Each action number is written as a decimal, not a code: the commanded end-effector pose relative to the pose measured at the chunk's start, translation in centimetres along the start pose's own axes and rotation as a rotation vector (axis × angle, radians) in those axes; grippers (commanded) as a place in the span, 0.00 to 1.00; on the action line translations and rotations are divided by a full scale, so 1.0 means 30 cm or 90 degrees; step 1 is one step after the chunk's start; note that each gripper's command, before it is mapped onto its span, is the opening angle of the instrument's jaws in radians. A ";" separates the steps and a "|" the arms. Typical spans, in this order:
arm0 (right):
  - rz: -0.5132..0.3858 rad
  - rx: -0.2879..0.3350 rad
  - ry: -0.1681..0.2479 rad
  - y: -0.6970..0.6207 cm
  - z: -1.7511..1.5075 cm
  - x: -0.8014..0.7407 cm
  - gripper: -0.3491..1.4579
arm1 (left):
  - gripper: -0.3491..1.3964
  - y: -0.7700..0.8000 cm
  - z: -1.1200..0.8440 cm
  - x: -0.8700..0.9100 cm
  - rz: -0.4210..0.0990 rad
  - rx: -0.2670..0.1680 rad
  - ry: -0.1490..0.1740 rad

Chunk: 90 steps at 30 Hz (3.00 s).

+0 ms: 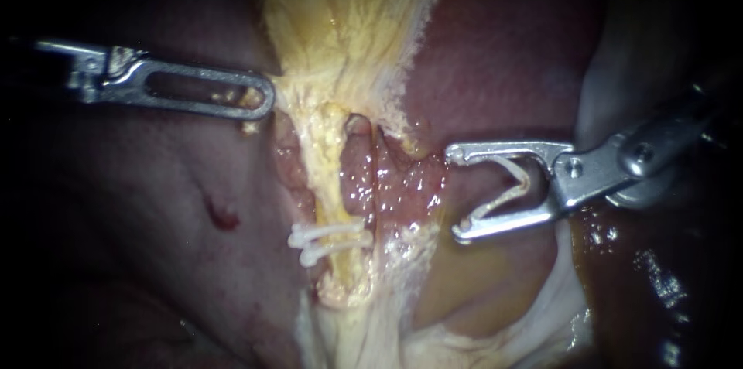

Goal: Clipping third clip left tube

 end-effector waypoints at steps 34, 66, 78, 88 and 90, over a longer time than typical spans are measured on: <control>0.163 0.023 0.012 0.0151 0.038 -0.0351 0.47 | 0.00 -0.0002 0.0013 0.0004 0.000 -0.001 -0.001; 0.265 0.167 0.141 0.0129 0.066 -0.0235 0.47 | 0.00 -0.0001 0.0033 0.0003 0.000 -0.003 -0.002; 0.304 0.165 0.187 0.0177 0.066 -0.0236 0.47 | 0.00 0.0002 0.0038 0.0003 0.000 -0.003 -0.003; 0.334 0.139 0.237 0.0252 0.060 -0.0173 0.47 | 0.00 0.0002 0.0037 0.0004 0.000 -0.003 -0.003; 0.347 0.097 0.241 0.0263 0.058 -0.0162 0.47 | 0.00 0.0001 0.0038 0.0004 0.000 -0.003 -0.003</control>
